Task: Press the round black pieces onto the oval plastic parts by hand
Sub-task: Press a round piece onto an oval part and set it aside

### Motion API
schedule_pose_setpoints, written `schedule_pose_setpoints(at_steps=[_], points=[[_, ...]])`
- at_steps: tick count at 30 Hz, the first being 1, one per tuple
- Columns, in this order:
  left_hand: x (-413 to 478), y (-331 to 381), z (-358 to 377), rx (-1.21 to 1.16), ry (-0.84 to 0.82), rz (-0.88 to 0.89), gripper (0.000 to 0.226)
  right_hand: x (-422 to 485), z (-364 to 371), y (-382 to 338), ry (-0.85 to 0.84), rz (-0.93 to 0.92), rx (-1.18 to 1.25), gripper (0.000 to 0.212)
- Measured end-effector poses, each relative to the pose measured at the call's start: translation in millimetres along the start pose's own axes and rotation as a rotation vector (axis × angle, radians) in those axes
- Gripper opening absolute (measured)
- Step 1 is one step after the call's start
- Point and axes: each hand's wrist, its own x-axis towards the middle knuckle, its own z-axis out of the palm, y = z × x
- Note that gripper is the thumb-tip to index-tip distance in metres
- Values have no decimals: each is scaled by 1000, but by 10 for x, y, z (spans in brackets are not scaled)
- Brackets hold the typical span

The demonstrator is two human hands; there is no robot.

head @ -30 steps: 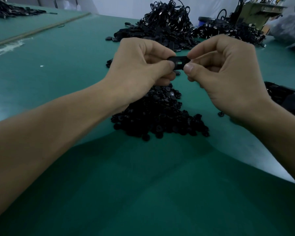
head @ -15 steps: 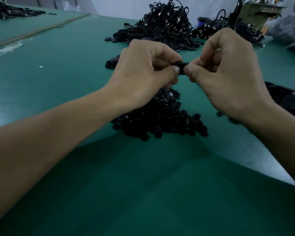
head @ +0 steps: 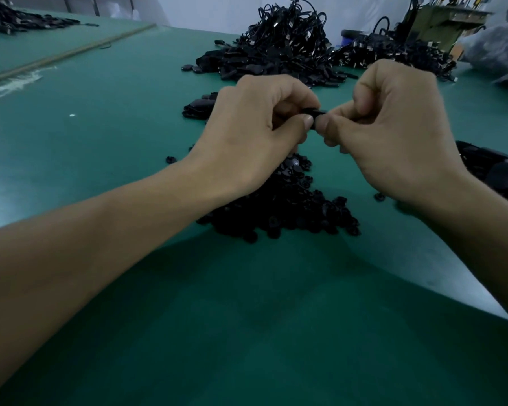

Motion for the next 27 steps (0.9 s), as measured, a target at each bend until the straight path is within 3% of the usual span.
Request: schedule_pose_setpoints(at_steps=[12, 20, 23, 27], points=[[-10, 50, -25, 294, 68, 95, 16, -21, 100, -19, -62, 90, 201, 32], [6, -11, -72, 300, 65, 69, 15, -37, 72, -57, -128, 104, 356, 28], [10, -44, -89, 213, 37, 33, 12, -32, 49, -46, -157, 84, 317, 23], [22, -49, -84, 68, -8, -18, 11, -10, 38, 21, -71, -1, 89, 17]])
